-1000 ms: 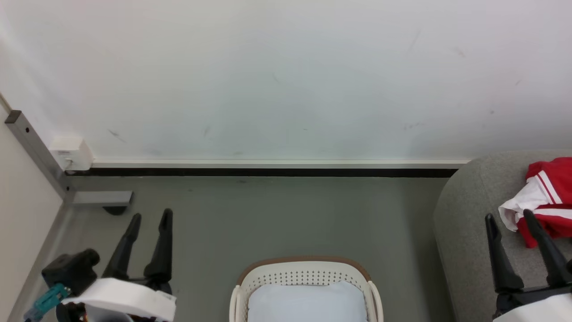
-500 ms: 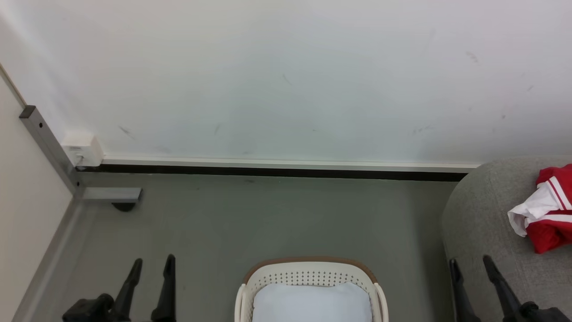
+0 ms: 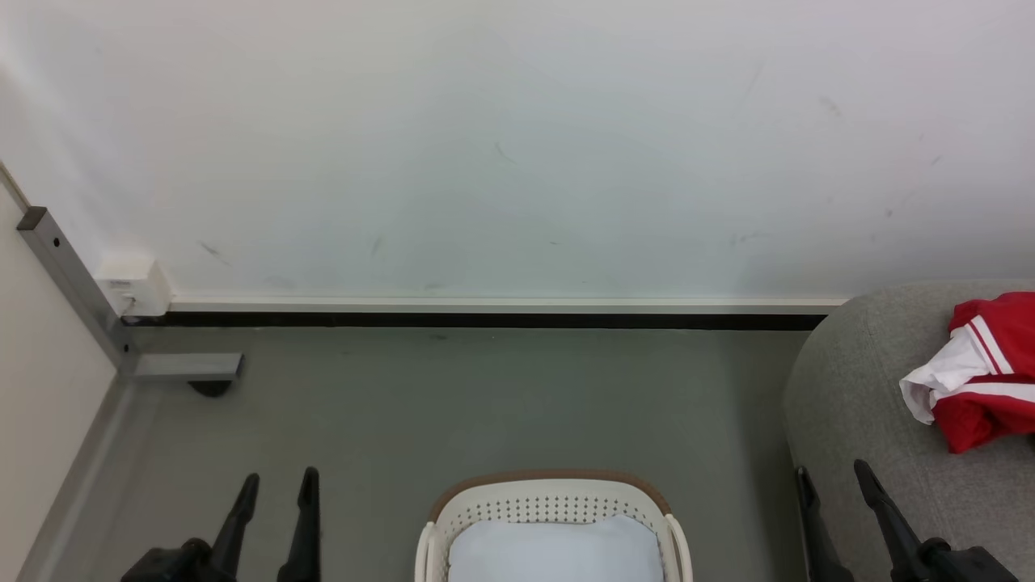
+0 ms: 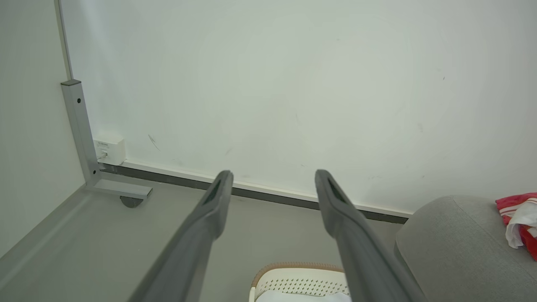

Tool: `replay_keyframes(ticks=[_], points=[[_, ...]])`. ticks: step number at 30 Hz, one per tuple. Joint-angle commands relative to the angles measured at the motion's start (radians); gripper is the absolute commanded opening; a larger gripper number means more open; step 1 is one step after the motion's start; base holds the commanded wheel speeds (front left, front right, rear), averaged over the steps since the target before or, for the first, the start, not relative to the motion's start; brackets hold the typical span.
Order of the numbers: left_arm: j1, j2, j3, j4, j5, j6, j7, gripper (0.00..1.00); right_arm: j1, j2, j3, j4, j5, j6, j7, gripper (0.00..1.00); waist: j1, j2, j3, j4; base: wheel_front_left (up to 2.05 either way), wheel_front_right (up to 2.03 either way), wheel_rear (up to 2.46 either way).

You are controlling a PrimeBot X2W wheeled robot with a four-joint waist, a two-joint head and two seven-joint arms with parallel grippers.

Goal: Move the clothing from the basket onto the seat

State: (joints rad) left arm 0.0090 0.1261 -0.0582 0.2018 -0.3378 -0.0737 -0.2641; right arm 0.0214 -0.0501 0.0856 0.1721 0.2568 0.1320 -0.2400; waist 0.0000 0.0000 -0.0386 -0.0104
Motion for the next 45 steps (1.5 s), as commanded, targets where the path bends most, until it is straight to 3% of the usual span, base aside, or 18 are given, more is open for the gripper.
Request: replay_keyframes(ticks=[1, 7, 8, 45], points=[[0.002, -0.006, 0.009, 0.005, 0.010, -0.008, 0.000, 1.00, -0.012, 0.001, 0.000, 0.006, 0.013, -0.003, -0.009, 1.00, 0.0000, 0.0000, -0.002, -0.002, 0.00, 0.00, 0.00], [0.001, -0.022, 0.022, 0.020, 0.025, -0.032, 0.000, 1.00, -0.017, 0.001, 0.009, 0.013, 0.019, -0.003, -0.009, 1.00, 0.0000, 0.0000, -0.005, -0.005, 0.00, 0.00, 0.00], [0.000, -0.022, 0.018, 0.022, 0.018, -0.031, 0.000, 0.00, -0.003, 0.000, 0.009, 0.016, 0.014, 0.000, -0.005, 0.00, 0.0000, 0.0000, -0.005, -0.005, 0.00, 0.00, 0.00], [-0.051, -0.047, 0.083, 0.027, -0.518, -0.029, 0.158, 0.00, -0.055, -0.040, -0.027, 0.046, 0.615, -0.001, 0.104, 0.00, 0.0000, 0.0000, 0.007, -0.001, 0.00, 0.00, 0.00]])
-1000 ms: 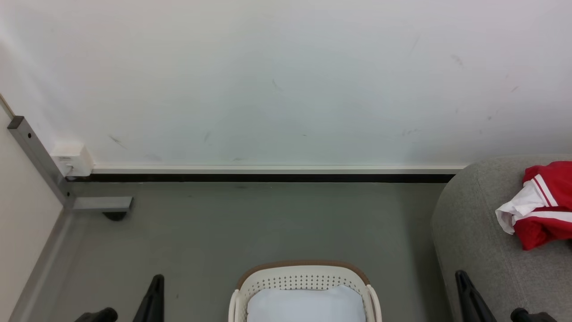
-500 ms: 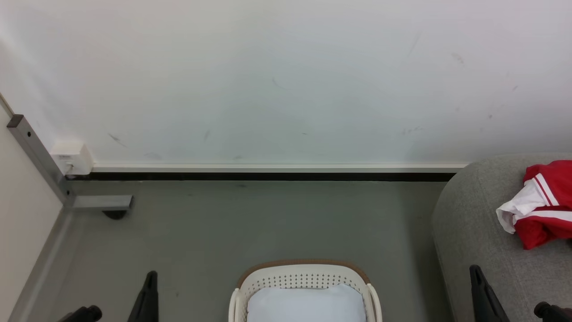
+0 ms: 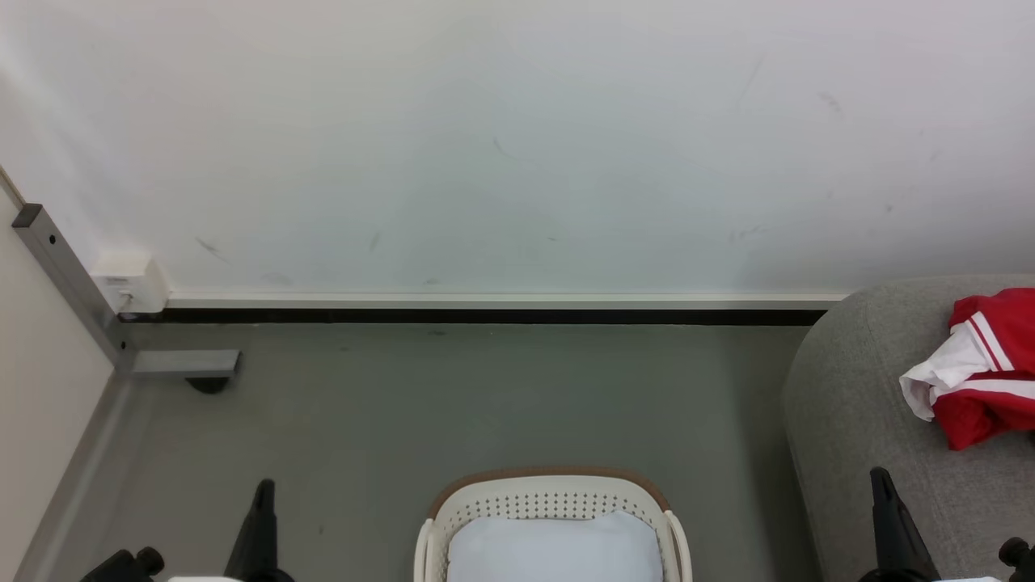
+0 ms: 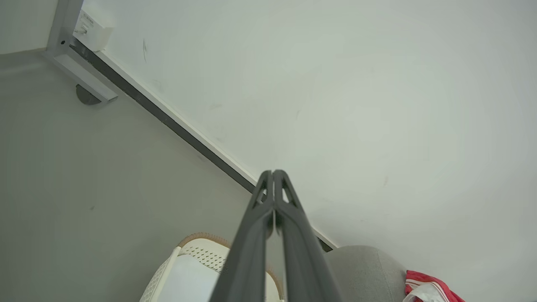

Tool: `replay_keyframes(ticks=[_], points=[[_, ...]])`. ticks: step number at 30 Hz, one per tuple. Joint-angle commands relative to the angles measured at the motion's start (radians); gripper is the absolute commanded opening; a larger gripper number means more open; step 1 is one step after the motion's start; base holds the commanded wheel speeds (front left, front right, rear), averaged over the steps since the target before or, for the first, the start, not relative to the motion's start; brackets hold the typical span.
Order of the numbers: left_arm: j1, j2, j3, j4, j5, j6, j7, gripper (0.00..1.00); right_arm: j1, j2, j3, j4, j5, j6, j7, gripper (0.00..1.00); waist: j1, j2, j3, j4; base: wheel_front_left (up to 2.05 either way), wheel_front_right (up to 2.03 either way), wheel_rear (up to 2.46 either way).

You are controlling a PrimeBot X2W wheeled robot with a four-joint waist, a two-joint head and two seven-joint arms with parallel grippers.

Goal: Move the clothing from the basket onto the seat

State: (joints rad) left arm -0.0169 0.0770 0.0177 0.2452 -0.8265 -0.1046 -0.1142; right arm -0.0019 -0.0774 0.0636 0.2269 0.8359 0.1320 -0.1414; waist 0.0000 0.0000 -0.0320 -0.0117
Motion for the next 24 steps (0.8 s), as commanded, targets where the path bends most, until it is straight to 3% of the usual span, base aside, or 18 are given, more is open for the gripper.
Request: replay_keyframes(ticks=[1, 24], points=[[-0.027, 0.002, 0.008, -0.017, -0.042, 0.002, 0.011, 0.00, -0.033, -0.013, -0.005, -0.008, 0.050, -0.001, 0.008, 0.00, 0.0000, 0.0000, 0.001, 0.000, 0.00, 0.00, 0.00], [-0.051, -0.007, 0.038, -0.023, -0.286, 0.003, 0.082, 0.00, -0.062, -0.035, -0.020, -0.001, 0.326, -0.001, 0.054, 0.00, 0.0000, 0.0000, 0.008, 0.003, 0.00, 0.00, 0.00]])
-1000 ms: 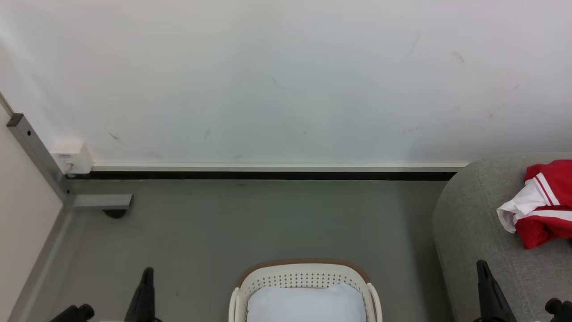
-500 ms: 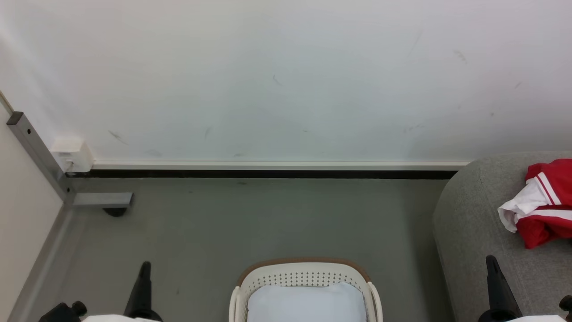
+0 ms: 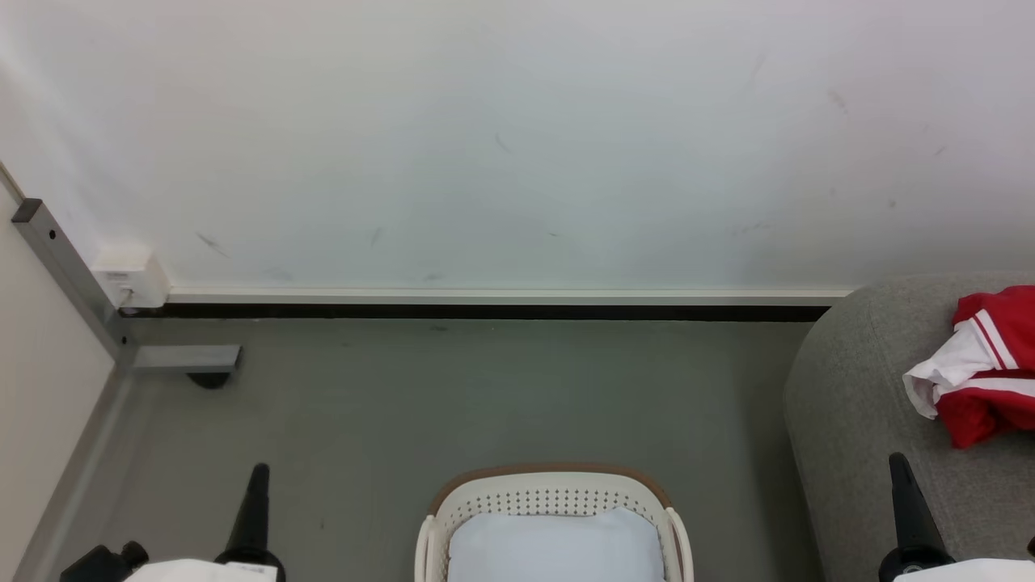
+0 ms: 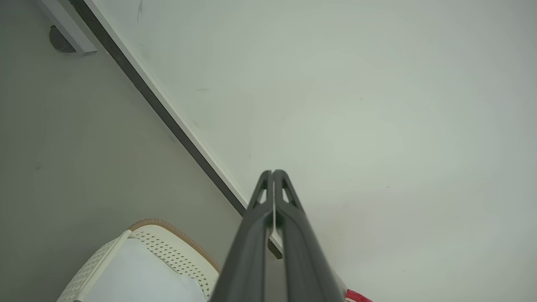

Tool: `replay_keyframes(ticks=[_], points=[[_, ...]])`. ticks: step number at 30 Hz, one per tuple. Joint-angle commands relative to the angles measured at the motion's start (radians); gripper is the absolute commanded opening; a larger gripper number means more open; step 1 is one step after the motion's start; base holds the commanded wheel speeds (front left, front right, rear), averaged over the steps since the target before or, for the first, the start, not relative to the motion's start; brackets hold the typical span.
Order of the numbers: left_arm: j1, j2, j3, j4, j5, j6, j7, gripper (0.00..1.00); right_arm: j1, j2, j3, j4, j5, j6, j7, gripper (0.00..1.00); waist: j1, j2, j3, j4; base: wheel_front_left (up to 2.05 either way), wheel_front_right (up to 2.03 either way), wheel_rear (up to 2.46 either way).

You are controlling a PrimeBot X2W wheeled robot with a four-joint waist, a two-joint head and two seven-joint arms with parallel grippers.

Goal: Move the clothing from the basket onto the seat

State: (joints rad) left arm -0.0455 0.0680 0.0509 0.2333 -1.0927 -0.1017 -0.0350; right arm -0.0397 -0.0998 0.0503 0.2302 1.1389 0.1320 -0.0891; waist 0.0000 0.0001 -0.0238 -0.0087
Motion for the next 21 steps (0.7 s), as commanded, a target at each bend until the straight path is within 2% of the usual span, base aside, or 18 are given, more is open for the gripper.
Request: replay_keyframes(ticks=[1, 21], points=[[-0.024, 0.001, 0.006, -0.012, -0.030, 0.001, 0.007, 0.00, -0.025, -0.013, -0.007, -0.004, 0.035, -0.001, 0.004, 0.00, 0.0000, -0.0001, 0.000, 0.000, 0.00, 0.00, 0.00], [-0.042, -0.006, 0.029, -0.015, -0.210, 0.002, 0.060, 0.00, -0.046, -0.029, -0.014, 0.002, 0.237, -0.002, 0.038, 0.00, 0.0000, -0.0001, 0.007, 0.003, 0.00, 0.00, 0.00]])
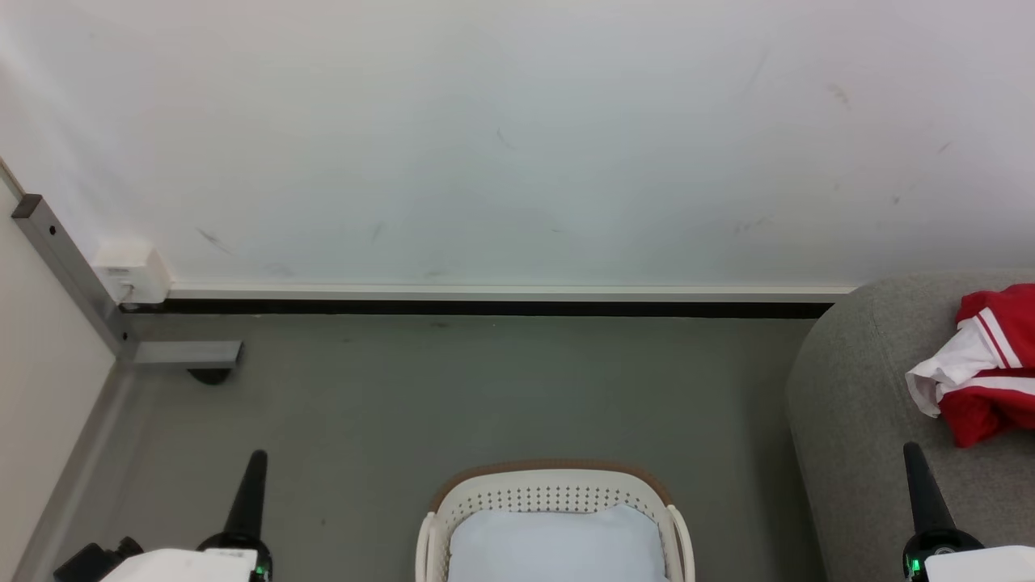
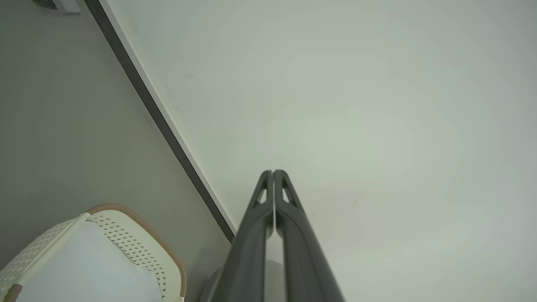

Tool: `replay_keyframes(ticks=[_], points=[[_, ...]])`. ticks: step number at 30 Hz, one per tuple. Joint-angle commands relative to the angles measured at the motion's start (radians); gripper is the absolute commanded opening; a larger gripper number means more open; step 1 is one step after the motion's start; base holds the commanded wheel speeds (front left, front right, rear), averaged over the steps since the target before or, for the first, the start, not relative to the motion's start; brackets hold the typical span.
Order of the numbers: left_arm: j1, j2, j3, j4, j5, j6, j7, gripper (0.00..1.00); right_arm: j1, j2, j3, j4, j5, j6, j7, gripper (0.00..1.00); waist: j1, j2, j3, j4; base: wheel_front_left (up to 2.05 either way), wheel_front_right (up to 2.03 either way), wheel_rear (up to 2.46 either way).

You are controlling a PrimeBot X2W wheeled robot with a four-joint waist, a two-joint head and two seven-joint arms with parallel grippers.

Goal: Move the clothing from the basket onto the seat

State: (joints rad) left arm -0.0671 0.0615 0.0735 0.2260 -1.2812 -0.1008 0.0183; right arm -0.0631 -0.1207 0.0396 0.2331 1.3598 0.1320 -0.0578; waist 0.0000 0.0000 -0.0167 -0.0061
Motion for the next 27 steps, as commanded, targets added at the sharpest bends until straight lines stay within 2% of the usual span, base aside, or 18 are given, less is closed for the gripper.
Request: replay_keyframes(ticks=[1, 27], points=[[-0.020, 0.001, 0.007, -0.008, -0.031, 0.001, 0.008, 0.00, -0.024, -0.008, -0.004, -0.001, 0.026, -0.002, 0.007, 0.00, 0.0000, 0.0000, 0.001, 0.000, 0.00, 0.00, 0.00], [-0.037, -0.006, 0.032, -0.011, -0.223, 0.002, 0.065, 0.00, -0.044, -0.029, -0.010, 0.005, 0.249, -0.002, 0.040, 0.00, 0.0000, 0.0000, 0.009, 0.004, 0.00, 0.00, 0.00]])
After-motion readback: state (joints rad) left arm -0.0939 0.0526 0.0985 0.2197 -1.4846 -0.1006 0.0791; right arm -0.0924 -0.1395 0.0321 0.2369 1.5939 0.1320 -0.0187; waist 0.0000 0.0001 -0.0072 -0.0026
